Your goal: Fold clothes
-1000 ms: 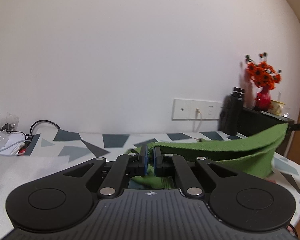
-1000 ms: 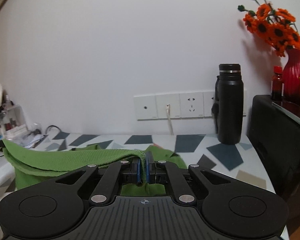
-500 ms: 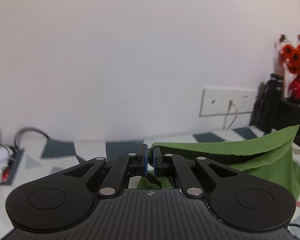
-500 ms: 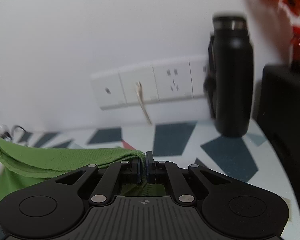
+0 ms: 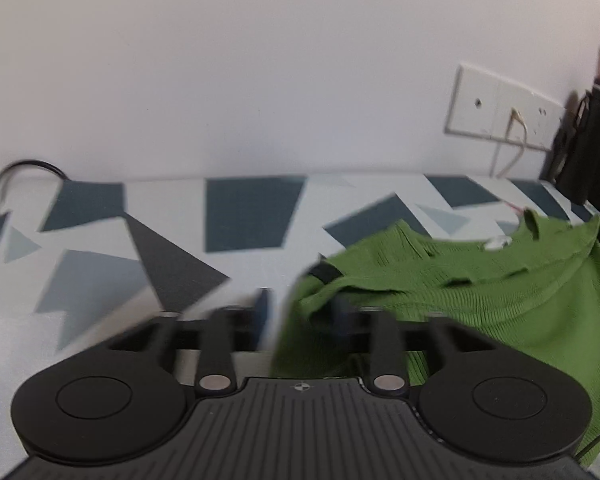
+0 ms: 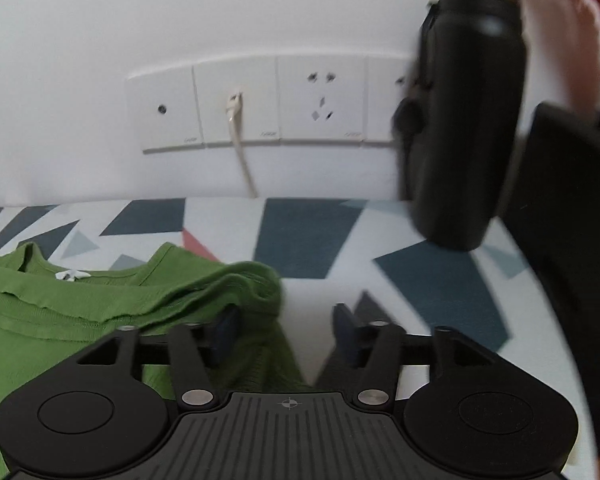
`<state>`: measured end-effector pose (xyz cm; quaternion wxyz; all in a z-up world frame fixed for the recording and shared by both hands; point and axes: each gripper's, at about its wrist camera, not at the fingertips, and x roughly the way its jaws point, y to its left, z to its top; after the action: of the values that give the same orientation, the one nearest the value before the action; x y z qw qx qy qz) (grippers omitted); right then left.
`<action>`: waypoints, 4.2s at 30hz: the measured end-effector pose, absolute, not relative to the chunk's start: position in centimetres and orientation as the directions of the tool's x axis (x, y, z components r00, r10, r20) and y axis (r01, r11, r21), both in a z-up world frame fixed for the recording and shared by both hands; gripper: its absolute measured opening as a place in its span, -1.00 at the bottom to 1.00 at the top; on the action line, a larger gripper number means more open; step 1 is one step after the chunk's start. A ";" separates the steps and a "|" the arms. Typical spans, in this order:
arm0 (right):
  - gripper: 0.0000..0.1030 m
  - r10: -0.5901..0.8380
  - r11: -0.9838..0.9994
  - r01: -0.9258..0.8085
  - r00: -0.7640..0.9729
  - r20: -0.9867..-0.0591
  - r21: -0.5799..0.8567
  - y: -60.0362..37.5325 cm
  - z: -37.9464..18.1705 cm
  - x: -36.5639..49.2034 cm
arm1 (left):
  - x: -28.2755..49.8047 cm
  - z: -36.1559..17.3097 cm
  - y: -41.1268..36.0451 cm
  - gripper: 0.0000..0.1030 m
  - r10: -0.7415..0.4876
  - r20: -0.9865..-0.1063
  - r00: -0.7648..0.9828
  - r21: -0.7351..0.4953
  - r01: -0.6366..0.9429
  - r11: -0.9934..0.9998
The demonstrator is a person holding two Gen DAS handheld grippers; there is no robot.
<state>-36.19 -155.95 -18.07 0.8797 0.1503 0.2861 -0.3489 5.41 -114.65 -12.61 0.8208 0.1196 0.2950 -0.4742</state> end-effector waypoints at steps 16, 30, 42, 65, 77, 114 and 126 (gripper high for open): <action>0.05 -0.346 0.895 0.445 0.647 -0.680 -0.033 -148.4 -17.3 -30.6 | -4.6 -13.4 -119.6 -0.30 -0.681 -0.718 0.145 -0.013 0.975 0.221; 0.04 -0.375 0.856 0.517 0.581 -0.722 -0.029 -152.7 -18.2 -27.2 | -0.9 -13.8 -122.9 -0.26 -0.640 -0.737 0.217 0.003 0.948 0.317; 0.19 -0.489 0.790 0.613 0.640 -0.593 0.010 -156.2 -16.6 -28.3 | 4.1 -11.9 -122.5 -0.24 -0.710 -0.606 0.358 -0.043 0.877 0.479; 0.60 -0.451 0.884 0.391 0.566 -0.690 -0.257 -152.8 -19.1 -23.9 | 1.4 -12.8 -121.9 0.15 -0.736 -0.625 0.260 0.046 0.954 0.297; 0.61 -0.412 0.900 0.372 0.551 -0.725 -0.229 -153.4 -20.0 -19.3 | 1.8 -13.8 -119.6 0.35 -0.783 -0.556 0.280 -0.037 0.932 0.360; 0.99 -0.490 0.732 0.677 0.602 -0.630 0.077 -152.9 -21.9 -33.4 | -5.1 -13.4 -134.8 0.70 -0.654 -0.712 0.256 0.089 0.956 0.278; 0.99 -0.490 0.734 0.674 0.607 -0.626 0.080 -153.0 -21.9 -33.4 | -1.5 -14.5 -134.4 0.75 -0.534 -0.679 0.503 0.308 0.856 0.414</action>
<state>-33.42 -152.95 -21.93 0.8827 0.1558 0.2965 -0.3296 -1.51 -134.41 -14.46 0.8036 0.3252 0.2476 -0.4326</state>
